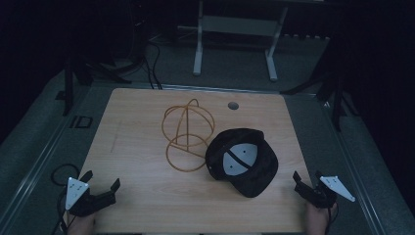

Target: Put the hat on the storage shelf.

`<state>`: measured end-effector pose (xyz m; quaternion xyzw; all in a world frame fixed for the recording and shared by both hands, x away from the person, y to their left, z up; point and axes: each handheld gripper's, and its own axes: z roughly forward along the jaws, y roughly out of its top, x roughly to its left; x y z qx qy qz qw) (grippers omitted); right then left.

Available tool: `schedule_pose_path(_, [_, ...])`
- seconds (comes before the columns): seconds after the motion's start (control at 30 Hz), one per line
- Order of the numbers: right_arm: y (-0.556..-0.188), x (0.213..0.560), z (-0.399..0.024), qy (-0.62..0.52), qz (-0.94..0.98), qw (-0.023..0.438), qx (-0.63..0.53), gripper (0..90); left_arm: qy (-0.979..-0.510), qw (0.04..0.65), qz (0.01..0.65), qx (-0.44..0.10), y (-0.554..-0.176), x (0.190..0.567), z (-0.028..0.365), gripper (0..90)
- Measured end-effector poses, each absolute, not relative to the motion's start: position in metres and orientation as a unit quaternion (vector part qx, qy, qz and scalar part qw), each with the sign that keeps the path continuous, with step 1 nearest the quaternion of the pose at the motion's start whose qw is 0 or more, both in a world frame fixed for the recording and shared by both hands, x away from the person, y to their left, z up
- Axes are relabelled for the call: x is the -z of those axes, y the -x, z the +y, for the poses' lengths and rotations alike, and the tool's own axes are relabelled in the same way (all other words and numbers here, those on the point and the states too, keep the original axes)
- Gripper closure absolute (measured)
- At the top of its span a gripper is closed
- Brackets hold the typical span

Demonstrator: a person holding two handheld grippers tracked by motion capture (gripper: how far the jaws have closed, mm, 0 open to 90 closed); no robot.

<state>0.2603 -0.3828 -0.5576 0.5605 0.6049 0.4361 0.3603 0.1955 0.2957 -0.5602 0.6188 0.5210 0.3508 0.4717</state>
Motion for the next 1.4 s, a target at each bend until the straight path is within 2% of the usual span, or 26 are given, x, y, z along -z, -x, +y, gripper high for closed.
schedule_pose_path(0.43, [-0.262, 0.552, -0.385, -0.551, 0.617, 0.344, -0.444, 12.9, -0.610, 0.482, 0.525, -0.346, -0.194, 0.557, 0.294, 0.9])
schedule_pose_path(0.5, [-0.268, 0.540, -0.383, -0.542, 0.627, 0.316, -0.462, 12.8, -0.611, 0.484, 0.523, -0.344, -0.194, 0.557, 0.292, 0.9])
schedule_pose_path(0.57, [-0.269, 0.535, -0.382, -0.536, 0.631, 0.311, -0.468, 12.7, -0.615, 0.487, 0.516, -0.344, -0.193, 0.556, 0.289, 1.0])
schedule_pose_path(0.7, [-0.274, 0.503, -0.373, -0.497, 0.660, 0.297, -0.480, 12.7, -0.617, 0.493, 0.507, -0.345, -0.191, 0.554, 0.283, 1.0])
schedule_pose_path(0.77, [-0.276, 0.497, -0.371, -0.488, 0.668, 0.290, -0.482, 12.5, -0.622, 0.495, 0.513, -0.323, -0.192, 0.553, 0.280, 1.0])
schedule_pose_path(0.8, [-0.281, 0.487, -0.365, -0.466, 0.680, 0.291, -0.486, 12.4, -0.623, 0.507, 0.514, -0.301, -0.192, 0.552, 0.277, 0.9])
schedule_pose_path(0.97, [-0.296, 0.465, -0.350, -0.424, 0.713, 0.265, -0.491, 12.1, -0.625, 0.517, 0.512, -0.283, -0.191, 0.549, 0.273, 1.0])
schedule_pose_path(1.17, [-0.313, 0.457, -0.330, -0.400, 0.741, 0.253, -0.477, 12.2, -0.649, 0.479, 0.496, -0.321, -0.188, 0.548, 0.264, 1.0])
schedule_pose_path(1.2, [-0.320, 0.456, -0.322, -0.388, 0.752, 0.236, -0.478, 12.4, -0.651, 0.475, 0.493, -0.328, -0.188, 0.547, 0.263, 1.0])
schedule_pose_path(1.4, [-0.338, 0.454, -0.303, -0.370, 0.774, 0.222, -0.464, 14.4, -0.658, 0.488, 0.482, -0.311, -0.185, 0.545, 0.260, 1.0])
